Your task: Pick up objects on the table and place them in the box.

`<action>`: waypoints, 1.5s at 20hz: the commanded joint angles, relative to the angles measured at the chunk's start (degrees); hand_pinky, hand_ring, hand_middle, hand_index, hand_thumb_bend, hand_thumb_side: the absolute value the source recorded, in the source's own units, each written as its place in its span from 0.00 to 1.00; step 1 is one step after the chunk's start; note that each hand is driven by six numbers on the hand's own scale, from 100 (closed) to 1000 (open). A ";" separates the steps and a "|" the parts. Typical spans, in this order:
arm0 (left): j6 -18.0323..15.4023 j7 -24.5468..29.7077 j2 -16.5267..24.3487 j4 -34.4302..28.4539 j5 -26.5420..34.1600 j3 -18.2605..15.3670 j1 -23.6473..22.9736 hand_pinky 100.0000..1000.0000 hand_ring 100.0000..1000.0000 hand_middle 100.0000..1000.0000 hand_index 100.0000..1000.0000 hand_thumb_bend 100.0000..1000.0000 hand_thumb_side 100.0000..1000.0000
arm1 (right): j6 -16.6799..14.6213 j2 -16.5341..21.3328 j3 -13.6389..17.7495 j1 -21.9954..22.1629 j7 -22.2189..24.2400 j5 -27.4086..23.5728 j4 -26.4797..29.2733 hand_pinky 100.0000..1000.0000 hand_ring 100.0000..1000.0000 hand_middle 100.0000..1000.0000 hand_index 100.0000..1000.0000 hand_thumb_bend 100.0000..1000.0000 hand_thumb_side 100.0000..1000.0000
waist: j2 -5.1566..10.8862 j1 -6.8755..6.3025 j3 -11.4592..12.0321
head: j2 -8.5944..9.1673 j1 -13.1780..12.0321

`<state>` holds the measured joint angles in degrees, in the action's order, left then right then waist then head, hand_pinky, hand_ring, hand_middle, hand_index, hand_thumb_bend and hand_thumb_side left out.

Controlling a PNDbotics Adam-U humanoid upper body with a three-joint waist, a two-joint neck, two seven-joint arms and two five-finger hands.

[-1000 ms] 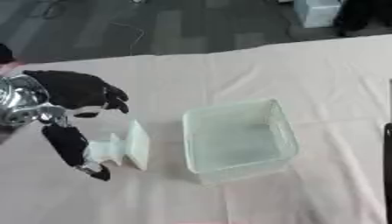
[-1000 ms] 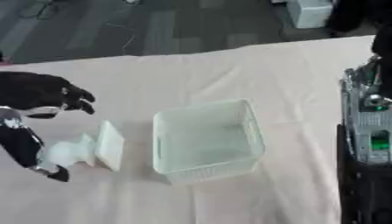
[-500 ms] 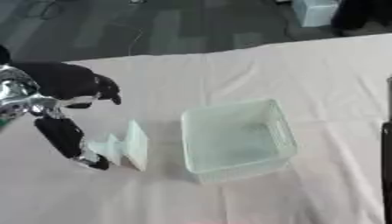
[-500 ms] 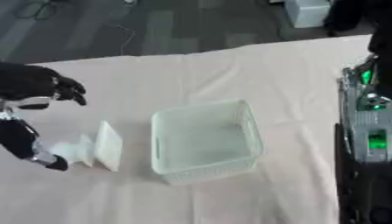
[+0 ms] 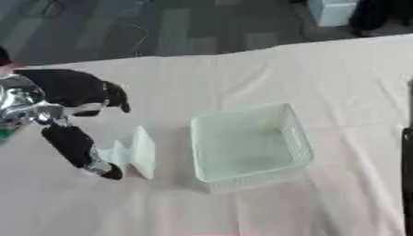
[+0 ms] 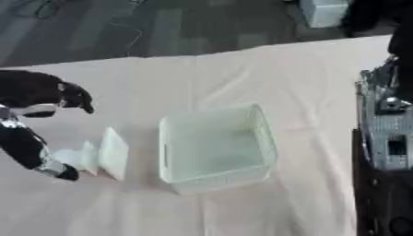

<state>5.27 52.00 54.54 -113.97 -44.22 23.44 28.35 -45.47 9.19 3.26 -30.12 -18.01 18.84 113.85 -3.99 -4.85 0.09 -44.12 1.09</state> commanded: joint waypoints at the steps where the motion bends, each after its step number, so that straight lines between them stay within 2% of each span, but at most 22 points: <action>1: 1.26 -0.03 1.08 -0.62 0.89 -0.32 0.15 0.95 0.89 0.89 0.90 0.66 0.70 | -0.21 0.08 0.09 -1.22 0.00 -0.23 0.74 0.41 0.24 0.23 0.40 0.00 0.92 | 0.48 0.11 -0.07 | 0.01 0.27; 11: 3.03 -0.03 0.79 -0.62 0.37 1.02 -0.07 0.95 0.89 0.90 0.90 0.65 0.71 | -0.23 -0.07 0.01 -1.41 0.11 -0.28 0.74 0.41 0.24 0.23 0.40 0.00 0.92 | 0.34 0.06 -0.33 | 0.01 0.33; 13: 3.87 -0.03 0.61 -0.62 0.30 0.89 -0.14 0.95 0.87 0.89 0.90 0.61 0.70 | -0.25 -0.06 -0.01 -1.43 0.12 -0.28 0.74 0.41 0.24 0.23 0.40 0.00 0.92 | 0.32 0.07 -0.35 | 0.01 0.33; 14: 4.79 -0.03 0.49 -0.62 0.44 0.66 -0.18 0.95 0.88 0.89 0.90 0.58 0.70 | -0.26 -0.06 -0.02 -1.45 0.15 -0.27 0.74 0.41 0.24 0.23 0.40 0.00 0.92 | 0.31 0.07 -0.36 | 0.01 0.31; 16: 6.92 -0.03 0.28 -0.62 0.98 0.18 -0.31 0.94 0.87 0.89 0.90 0.59 0.70 | -0.27 -0.10 0.01 -1.47 0.12 -0.28 0.74 0.41 0.24 0.23 0.40 0.00 0.92 | 0.30 0.09 -0.37 | 0.01 0.39; 17: 7.76 -0.15 0.24 -0.62 1.19 0.01 -0.32 0.93 0.85 0.88 0.89 0.58 0.66 | -0.26 -0.09 0.02 -1.47 0.11 -0.28 0.74 0.41 0.24 0.23 0.40 0.00 0.92 | 0.30 0.09 -0.36 | 0.01 0.43; 20: 10.77 -3.82 0.27 -0.62 0.67 -0.70 -0.43 0.91 0.83 0.87 0.88 0.53 0.60 | -0.26 -0.04 0.04 -1.46 0.13 -0.26 0.74 0.41 0.24 0.23 0.40 0.00 0.92 | 0.25 0.12 -0.28 | 0.01 0.52; 23: 13.94 -7.03 0.31 -0.62 -0.12 -0.47 -0.63 0.90 0.82 0.87 0.88 0.50 0.60 | -0.25 -0.02 0.02 -1.48 0.18 -0.27 0.74 0.41 0.24 0.23 0.40 0.00 0.92 | 0.23 0.15 -0.29 | 0.01 0.46; 27: 17.58 -5.44 0.38 -0.62 -0.69 0.12 -0.82 0.91 0.83 0.88 0.89 0.50 0.64 | -0.26 -0.05 0.01 -1.51 0.25 -0.32 0.74 0.41 0.24 0.23 0.40 0.00 0.92 | 0.21 0.15 -0.34 | 0.01 0.25; 30: 18.76 -3.88 0.38 -0.62 -0.88 0.21 -0.88 0.91 0.83 0.88 0.89 0.50 0.65 | -0.28 -0.08 0.01 -1.55 0.27 -0.35 0.74 0.41 0.24 0.23 0.40 0.00 0.92 | 0.17 0.12 -0.38 | 0.01 0.25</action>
<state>22.57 46.96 53.99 -113.97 -44.84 24.13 26.96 -45.52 9.16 3.26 -30.28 -17.76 18.67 113.85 -4.30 -4.83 -0.25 -44.12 1.11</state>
